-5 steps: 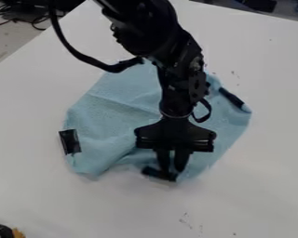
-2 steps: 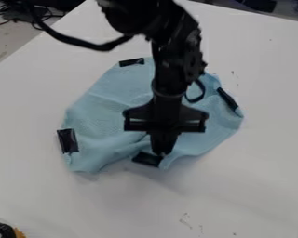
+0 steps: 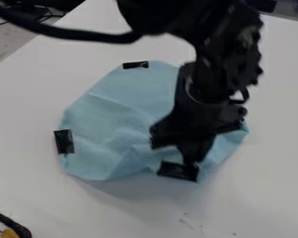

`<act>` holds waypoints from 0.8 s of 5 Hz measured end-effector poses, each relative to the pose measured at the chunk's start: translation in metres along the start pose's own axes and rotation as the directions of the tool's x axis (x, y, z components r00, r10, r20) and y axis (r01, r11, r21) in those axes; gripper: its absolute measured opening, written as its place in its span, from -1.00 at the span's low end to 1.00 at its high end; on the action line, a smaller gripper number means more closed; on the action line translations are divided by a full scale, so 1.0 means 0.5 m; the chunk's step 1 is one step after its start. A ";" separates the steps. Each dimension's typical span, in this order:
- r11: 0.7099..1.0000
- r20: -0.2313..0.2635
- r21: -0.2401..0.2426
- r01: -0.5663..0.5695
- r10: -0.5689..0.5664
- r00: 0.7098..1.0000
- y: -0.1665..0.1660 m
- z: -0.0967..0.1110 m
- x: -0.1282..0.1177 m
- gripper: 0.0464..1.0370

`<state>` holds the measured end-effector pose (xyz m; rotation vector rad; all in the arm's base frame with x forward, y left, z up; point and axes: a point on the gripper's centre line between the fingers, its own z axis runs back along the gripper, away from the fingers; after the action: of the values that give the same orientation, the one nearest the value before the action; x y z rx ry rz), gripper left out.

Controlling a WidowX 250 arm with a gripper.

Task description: Move the bottom of the cloth to the bottom edge of the table

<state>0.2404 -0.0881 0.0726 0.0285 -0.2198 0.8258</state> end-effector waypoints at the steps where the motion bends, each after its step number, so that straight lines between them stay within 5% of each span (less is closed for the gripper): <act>1: 0.995 -0.039 -0.065 -0.080 0.078 0.996 0.002 -0.041 -0.053 -0.99; 3: 0.985 -0.061 -0.109 -0.135 0.129 0.990 0.013 -0.077 -0.086 -0.93; 4: 0.986 -0.074 -0.112 -0.120 0.113 0.991 0.014 -0.078 -0.090 -0.62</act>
<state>0.2128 -0.1115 0.0247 -0.1224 -0.2070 0.9278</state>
